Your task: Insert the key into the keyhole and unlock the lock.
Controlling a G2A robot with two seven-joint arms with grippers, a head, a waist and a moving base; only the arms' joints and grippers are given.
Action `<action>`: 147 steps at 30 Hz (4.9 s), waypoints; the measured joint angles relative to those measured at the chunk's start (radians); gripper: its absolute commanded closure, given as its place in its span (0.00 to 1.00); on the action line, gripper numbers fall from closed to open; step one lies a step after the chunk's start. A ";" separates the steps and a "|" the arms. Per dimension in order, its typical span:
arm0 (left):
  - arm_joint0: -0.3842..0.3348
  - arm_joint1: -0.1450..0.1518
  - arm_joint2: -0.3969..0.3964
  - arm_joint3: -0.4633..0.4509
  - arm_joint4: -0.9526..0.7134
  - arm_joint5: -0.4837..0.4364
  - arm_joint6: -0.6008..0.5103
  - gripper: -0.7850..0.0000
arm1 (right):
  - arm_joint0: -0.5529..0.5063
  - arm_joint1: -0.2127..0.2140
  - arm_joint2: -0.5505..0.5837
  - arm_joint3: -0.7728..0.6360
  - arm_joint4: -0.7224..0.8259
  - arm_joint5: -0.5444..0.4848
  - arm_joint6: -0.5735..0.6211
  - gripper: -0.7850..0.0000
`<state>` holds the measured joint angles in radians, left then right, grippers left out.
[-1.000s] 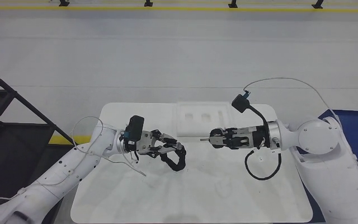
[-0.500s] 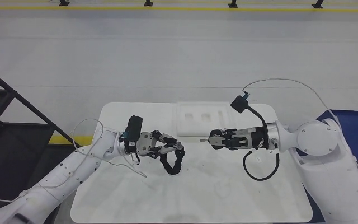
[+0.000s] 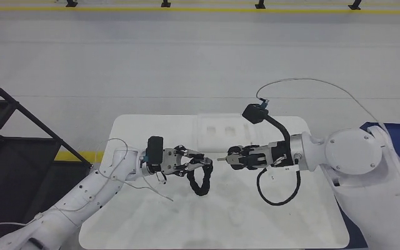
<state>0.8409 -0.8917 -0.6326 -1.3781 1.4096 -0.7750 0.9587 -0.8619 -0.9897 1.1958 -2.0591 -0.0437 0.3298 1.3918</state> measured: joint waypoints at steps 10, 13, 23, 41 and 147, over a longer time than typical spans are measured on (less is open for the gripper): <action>-0.014 -0.045 0.027 0.063 0.030 0.038 0.026 1.00 | 0.051 0.002 -0.081 -0.021 -0.066 0.082 0.008 1.00; -0.013 -0.054 0.025 0.066 0.021 0.036 0.010 1.00 | 0.063 0.001 -0.105 -0.015 -0.084 0.099 0.000 1.00; 0.005 -0.067 -0.002 0.061 0.004 0.029 -0.028 1.00 | 0.084 0.009 -0.159 0.013 -0.113 0.149 -0.051 1.00; 0.039 -0.077 -0.055 0.038 0.039 0.018 -0.049 1.00 | 0.107 0.031 -0.201 0.034 -0.076 0.193 -0.095 1.00; 0.056 -0.035 -0.105 -0.016 -0.683 -0.237 -0.728 1.00 | 0.118 0.049 -0.317 0.001 -0.356 -0.663 -0.228 0.00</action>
<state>0.8972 -0.9272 -0.7377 -1.3941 0.7270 -1.0123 0.2305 -0.7438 -0.9412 0.8790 -2.0583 -0.3998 -0.3335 1.1640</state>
